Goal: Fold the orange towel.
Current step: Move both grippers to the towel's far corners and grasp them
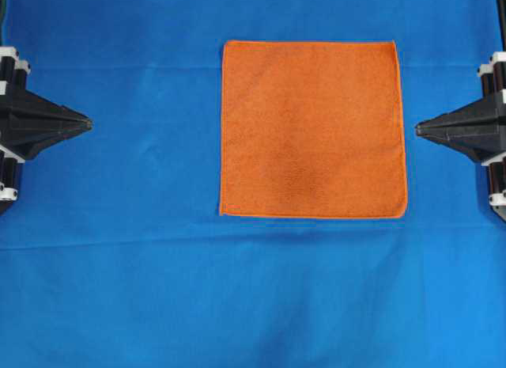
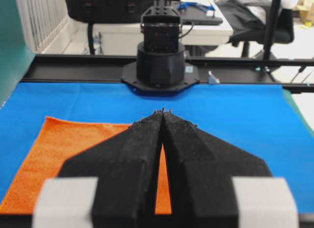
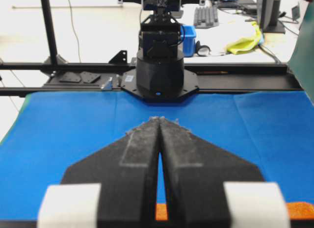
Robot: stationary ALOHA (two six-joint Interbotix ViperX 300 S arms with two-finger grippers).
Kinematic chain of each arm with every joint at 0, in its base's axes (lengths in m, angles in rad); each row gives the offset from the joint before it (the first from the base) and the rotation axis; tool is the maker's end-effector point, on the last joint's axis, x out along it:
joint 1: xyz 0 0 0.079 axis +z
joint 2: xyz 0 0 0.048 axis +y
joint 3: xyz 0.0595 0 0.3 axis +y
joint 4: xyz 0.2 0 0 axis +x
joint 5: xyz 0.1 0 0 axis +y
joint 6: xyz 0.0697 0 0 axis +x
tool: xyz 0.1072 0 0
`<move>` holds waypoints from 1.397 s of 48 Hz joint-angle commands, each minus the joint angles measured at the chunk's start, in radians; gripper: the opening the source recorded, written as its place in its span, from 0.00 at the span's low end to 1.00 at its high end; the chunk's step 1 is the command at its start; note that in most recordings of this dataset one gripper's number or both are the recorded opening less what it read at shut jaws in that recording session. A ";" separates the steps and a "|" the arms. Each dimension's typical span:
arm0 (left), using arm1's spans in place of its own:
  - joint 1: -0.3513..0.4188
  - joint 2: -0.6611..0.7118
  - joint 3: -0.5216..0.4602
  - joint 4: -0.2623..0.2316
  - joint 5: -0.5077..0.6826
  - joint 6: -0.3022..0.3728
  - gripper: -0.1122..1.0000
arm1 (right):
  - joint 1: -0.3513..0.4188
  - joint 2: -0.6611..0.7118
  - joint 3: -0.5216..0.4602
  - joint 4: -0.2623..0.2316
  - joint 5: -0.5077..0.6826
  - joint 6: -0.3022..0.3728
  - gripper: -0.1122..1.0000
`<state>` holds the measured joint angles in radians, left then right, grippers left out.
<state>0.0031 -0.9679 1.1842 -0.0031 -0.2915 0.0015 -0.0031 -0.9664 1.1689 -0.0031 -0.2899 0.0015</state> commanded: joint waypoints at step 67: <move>0.494 1.250 -0.532 -0.023 -0.143 -0.011 0.92 | -0.755 0.799 -0.052 0.012 0.018 0.078 0.59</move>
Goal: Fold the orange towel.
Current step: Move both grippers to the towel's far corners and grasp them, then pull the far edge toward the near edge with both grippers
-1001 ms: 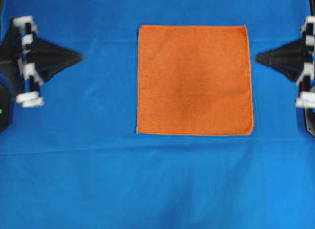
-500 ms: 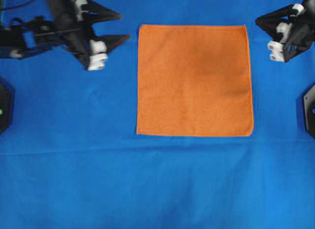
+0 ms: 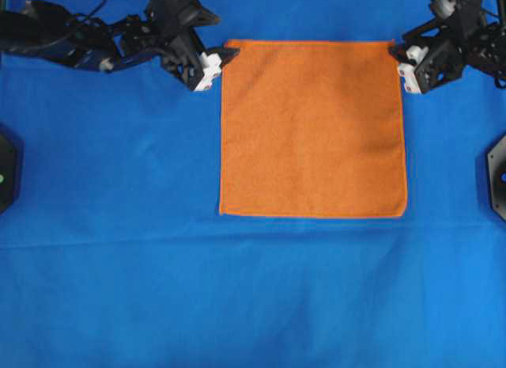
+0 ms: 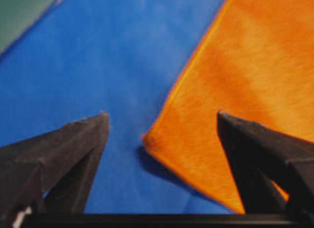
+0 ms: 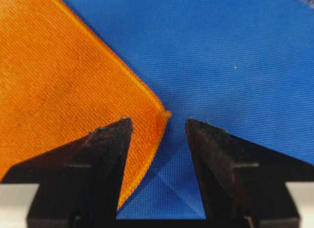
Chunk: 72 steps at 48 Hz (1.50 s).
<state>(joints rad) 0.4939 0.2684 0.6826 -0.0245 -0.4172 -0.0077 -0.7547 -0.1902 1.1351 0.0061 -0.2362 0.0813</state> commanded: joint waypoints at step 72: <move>-0.046 -0.012 -0.026 0.000 0.000 0.023 0.12 | 0.015 -0.026 0.034 0.012 -0.086 0.021 0.11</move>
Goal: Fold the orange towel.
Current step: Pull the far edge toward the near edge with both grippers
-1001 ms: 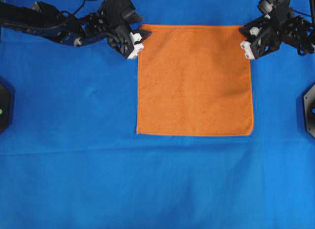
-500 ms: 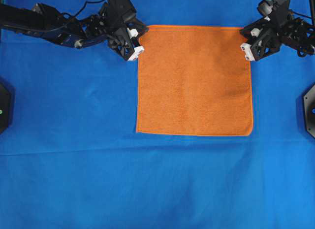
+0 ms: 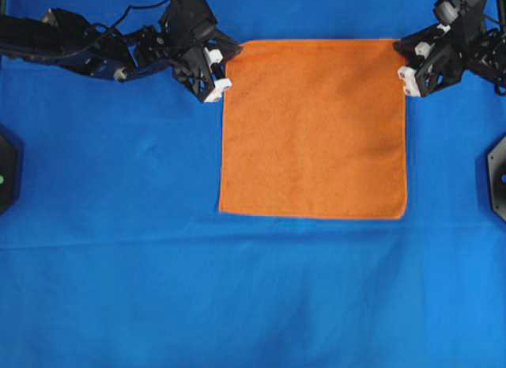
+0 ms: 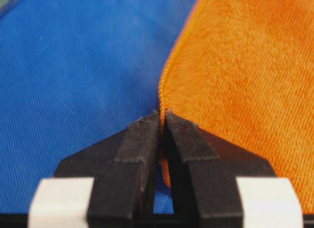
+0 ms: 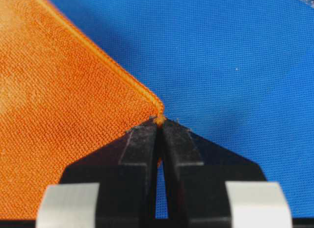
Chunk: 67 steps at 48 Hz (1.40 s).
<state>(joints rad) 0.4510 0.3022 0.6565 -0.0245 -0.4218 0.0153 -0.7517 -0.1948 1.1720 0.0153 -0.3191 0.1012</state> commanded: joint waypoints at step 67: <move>-0.511 -0.212 0.094 0.000 0.287 -0.055 0.12 | 0.767 -0.305 0.046 0.005 0.460 0.482 0.11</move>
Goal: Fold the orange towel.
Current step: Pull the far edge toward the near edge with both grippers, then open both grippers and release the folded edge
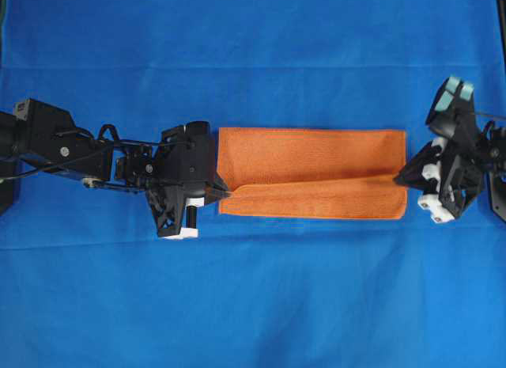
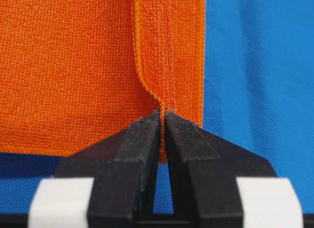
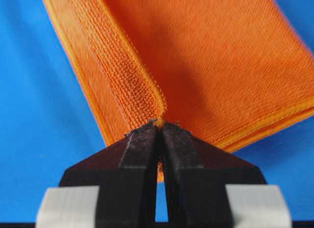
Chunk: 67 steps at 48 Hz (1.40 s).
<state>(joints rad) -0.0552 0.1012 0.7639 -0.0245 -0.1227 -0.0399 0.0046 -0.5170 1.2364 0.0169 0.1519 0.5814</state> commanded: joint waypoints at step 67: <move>0.204 -0.060 -0.046 0.000 -0.020 0.109 0.68 | -0.264 -0.028 -0.052 -0.233 0.063 -0.008 0.65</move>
<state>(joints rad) 0.1442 0.0399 0.7424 -0.0245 -0.1335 0.0675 -0.2454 -0.5538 1.2072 -0.2040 0.2194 0.5752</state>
